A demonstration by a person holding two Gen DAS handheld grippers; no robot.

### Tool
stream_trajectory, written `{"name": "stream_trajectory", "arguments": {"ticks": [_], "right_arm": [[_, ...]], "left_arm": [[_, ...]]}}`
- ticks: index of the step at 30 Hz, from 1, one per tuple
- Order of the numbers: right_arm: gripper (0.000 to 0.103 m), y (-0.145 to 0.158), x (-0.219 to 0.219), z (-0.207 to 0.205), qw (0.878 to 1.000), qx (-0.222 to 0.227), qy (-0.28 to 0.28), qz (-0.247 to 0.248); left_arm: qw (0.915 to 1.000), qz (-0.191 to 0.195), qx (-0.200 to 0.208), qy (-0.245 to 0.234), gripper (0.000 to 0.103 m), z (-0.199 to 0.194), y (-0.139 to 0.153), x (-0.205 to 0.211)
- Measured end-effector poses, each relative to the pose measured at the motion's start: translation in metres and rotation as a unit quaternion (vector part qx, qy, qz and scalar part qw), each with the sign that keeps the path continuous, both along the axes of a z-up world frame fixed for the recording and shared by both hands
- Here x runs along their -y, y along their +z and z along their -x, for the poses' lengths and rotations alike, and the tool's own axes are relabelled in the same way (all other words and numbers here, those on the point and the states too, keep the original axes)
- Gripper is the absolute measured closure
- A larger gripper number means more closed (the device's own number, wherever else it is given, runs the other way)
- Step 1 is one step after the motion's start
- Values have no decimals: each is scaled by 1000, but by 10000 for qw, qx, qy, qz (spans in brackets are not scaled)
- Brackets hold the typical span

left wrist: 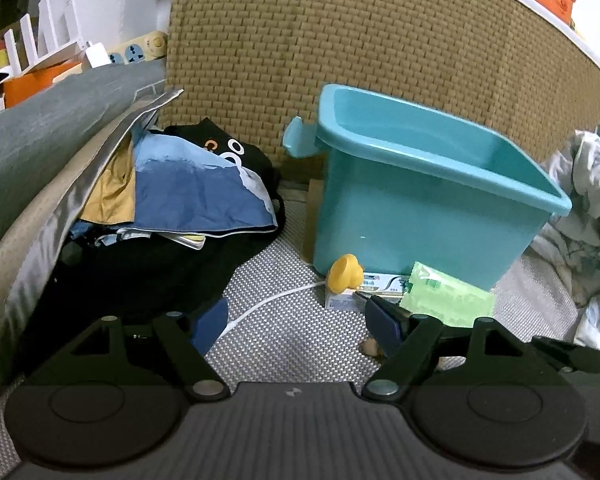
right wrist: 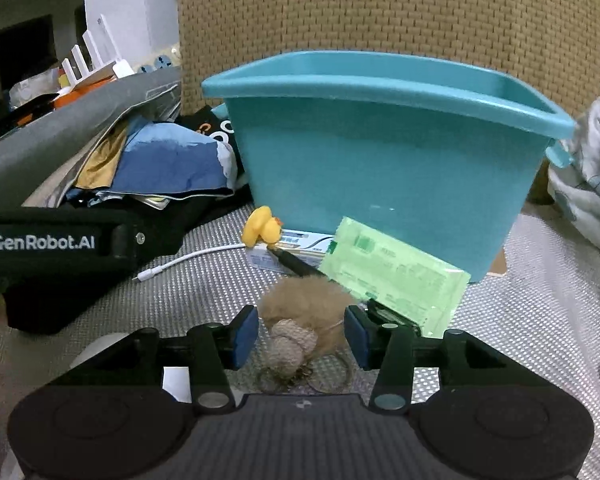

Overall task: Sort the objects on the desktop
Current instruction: 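Lift the brown plush keychain with the right gripper toward the bin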

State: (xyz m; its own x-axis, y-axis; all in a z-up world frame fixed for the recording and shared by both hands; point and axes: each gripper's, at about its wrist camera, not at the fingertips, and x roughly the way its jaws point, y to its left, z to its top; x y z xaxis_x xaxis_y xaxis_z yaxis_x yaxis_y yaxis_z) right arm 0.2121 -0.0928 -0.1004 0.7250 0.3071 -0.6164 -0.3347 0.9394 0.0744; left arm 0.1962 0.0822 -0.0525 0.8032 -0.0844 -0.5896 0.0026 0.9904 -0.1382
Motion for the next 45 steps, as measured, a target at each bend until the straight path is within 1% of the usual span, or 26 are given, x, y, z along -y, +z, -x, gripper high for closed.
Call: {"name": "stream_trajectory", "arguments": {"ticks": [1, 2, 3, 7, 11, 13, 17, 20, 22, 24, 25, 28, 32, 39, 45], "right_arm": [[47, -1, -2, 0, 10000, -2, -27, 12], [40, -2, -5, -1, 9999, -18, -76, 66], [38, -3, -8, -2, 9998, -34, -125, 120], [38, -8, -13, -12, 9992, -179, -324, 134], [38, -14, -18, -26, 9979, -348, -524, 148], [38, -16, -18, -30, 9978, -332, -569, 53], [38, -22, -21, -33, 9975, -414, -559, 105], [39, -23, -21, -34, 9976, -349, -590, 47], [40, -23, -22, -34, 9978, -321, -576, 39], [44, -24, -24, -33, 9982, -284, -513, 76], [48, -24, -25, -33, 9984, -265, -482, 95], [59, -24, -28, -31, 9990, -231, -358, 133], [66, -21, -29, -29, 9993, -166, -311, 119], [69, -7, -19, -17, 9994, -81, -308, -158], [69, 12, -16, 1, 9995, 195, -202, -144]], "left_arm": [[10000, 27, 7, 1, 24, 0, 0, -1], [10000, 39, 12, 11, 24, 1, 1, -2], [10000, 51, 17, 20, 24, 1, 1, -3], [9999, 135, 25, 79, 24, 2, 1, -8], [9995, 298, -54, 89, 24, -1, -3, -9], [9995, 293, -59, 82, 24, -1, -4, -9], [9994, 346, -37, 55, 24, -2, -3, -9], [9993, 371, -64, 52, 24, -3, -4, -9], [9993, 373, -87, 58, 24, -3, -5, -9], [9989, 467, -89, 43, 24, -3, -5, -9], [9987, 501, -87, 32, 24, -3, -5, -9], [9990, 427, -111, 62, 23, -4, -7, -8], [9988, 459, -116, 97, 23, -3, -7, -9], [9988, 445, -160, 84, 23, -4, -9, -7], [9988, 424, -210, 80, 23, -4, -11, -6]]}}
